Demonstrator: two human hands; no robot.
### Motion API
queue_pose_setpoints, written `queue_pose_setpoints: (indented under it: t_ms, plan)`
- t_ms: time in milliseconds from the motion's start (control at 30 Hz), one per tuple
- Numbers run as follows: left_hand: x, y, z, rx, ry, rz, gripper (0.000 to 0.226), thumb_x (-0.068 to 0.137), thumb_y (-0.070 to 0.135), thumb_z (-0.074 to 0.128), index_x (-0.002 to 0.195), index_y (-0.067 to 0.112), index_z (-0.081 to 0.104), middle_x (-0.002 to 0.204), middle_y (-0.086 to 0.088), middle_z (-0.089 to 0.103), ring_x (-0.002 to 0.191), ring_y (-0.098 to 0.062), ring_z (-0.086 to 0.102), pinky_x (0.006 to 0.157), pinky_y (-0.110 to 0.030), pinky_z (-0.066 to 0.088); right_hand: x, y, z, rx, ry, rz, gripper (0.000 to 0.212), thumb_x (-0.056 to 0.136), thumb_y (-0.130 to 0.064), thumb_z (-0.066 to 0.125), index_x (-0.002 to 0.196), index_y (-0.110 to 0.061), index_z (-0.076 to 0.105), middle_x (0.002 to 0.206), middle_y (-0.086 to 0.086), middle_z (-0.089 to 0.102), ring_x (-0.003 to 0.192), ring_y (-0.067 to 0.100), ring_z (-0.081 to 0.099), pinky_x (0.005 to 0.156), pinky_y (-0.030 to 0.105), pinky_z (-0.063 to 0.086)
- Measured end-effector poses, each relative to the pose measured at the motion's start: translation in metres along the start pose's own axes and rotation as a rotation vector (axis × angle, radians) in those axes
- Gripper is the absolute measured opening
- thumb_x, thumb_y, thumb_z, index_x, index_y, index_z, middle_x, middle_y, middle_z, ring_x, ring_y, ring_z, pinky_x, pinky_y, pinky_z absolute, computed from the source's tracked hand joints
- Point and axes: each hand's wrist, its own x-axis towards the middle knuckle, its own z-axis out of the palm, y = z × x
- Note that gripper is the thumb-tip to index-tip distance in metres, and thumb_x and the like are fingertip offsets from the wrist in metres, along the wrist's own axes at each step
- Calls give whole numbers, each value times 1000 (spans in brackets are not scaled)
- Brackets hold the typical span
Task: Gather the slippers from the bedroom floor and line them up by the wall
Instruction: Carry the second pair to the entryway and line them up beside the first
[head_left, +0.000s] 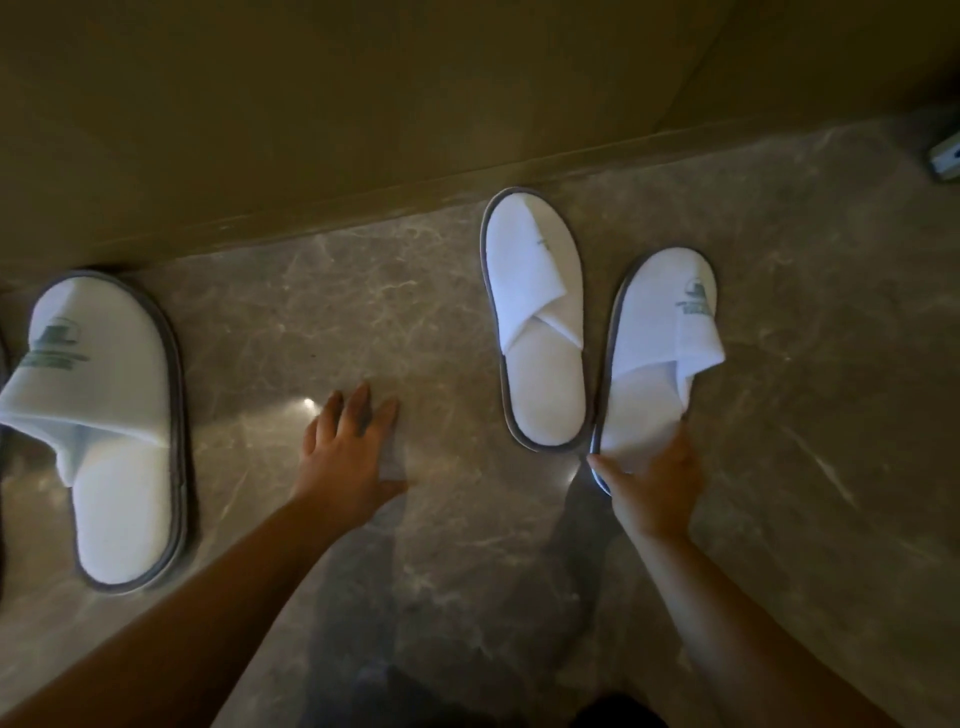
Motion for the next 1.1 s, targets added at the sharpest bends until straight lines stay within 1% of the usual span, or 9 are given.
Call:
queue_pose_setpoints:
  t_ms: [133, 267, 367, 500, 667, 767, 867, 967, 1100]
  plan:
    - [-1, 8, -3, -59, -10, -9, 90, 69, 46, 67, 138, 24, 14, 153, -12, 7, 138, -35, 4, 111, -51, 17, 10, 0, -6, 59, 12, 156, 92, 59, -26, 82, 132, 0, 31, 135, 24, 43, 123, 39, 42, 101, 47, 40]
    - [-5, 31, -12, -186, 71, 59, 81, 70, 35, 69, 136, 20, 24, 148, -14, 22, 134, -34, 19, 108, -48, 24, 14, 2, -22, 274, 4, 163, 54, 75, -21, 69, 116, 6, 47, 120, 25, 57, 108, 37, 55, 79, 29, 41]
    - [-8, 57, -17, -354, 93, 158, 74, 73, 28, 68, 134, 12, 29, 142, -15, 33, 129, -32, 32, 105, -41, 29, 11, -4, -39, 370, 49, 92, 36, 82, -17, 59, 104, 10, 49, 105, 27, 60, 97, 38, 57, 76, 39, 45]
    - [-16, 98, -30, -711, 67, 182, 66, 72, 24, 69, 128, 13, 36, 126, -5, 47, 112, -20, 48, 93, -31, 40, -12, -35, -54, 503, 24, -127, 24, 81, -14, 60, 97, -2, 47, 88, 7, 55, 78, 18, 53, 61, 21, 46]
    - [-24, 99, -51, -1263, 75, 26, 46, 73, 14, 68, 112, 11, 43, 109, -6, 61, 97, -17, 60, 83, -34, 54, -41, -86, -43, 762, -221, -198, 23, 77, -10, 64, 80, -27, 48, 83, -8, 56, 75, 8, 55, 60, 17, 46]
    - [-31, 66, -57, -1318, 212, -120, 38, 73, 12, 67, 101, 18, 42, 94, 4, 60, 88, -13, 60, 72, -31, 55, -52, -108, -22, 695, -357, -294, 21, 76, -16, 65, 82, -28, 49, 84, -14, 55, 80, 6, 55, 64, 15, 43]
    - [-41, 26, -53, -1326, 287, -263, 35, 75, 7, 64, 99, 16, 40, 95, -5, 59, 91, -24, 59, 77, -44, 52, -62, -122, 4, 514, -453, -340, 36, 77, -24, 66, 109, -17, 52, 103, -7, 57, 95, 8, 51, 73, 12, 40]
    - [-56, -17, -40, -1267, 337, -378, 34, 77, 7, 62, 98, 17, 37, 91, -1, 55, 88, -21, 55, 74, -40, 48, -66, -129, 27, 311, -493, -429, 53, 79, -25, 64, 127, -17, 43, 132, 4, 49, 119, 15, 45, 91, 21, 32]
    - [-65, -51, -22, -1179, 299, -469, 36, 78, 10, 61, 100, 19, 33, 105, -7, 52, 97, -21, 50, 78, -36, 44, -66, -129, 52, 54, -487, -606, 65, 78, -25, 65, 134, -10, 34, 140, 16, 40, 130, 28, 35, 104, 32, 30]
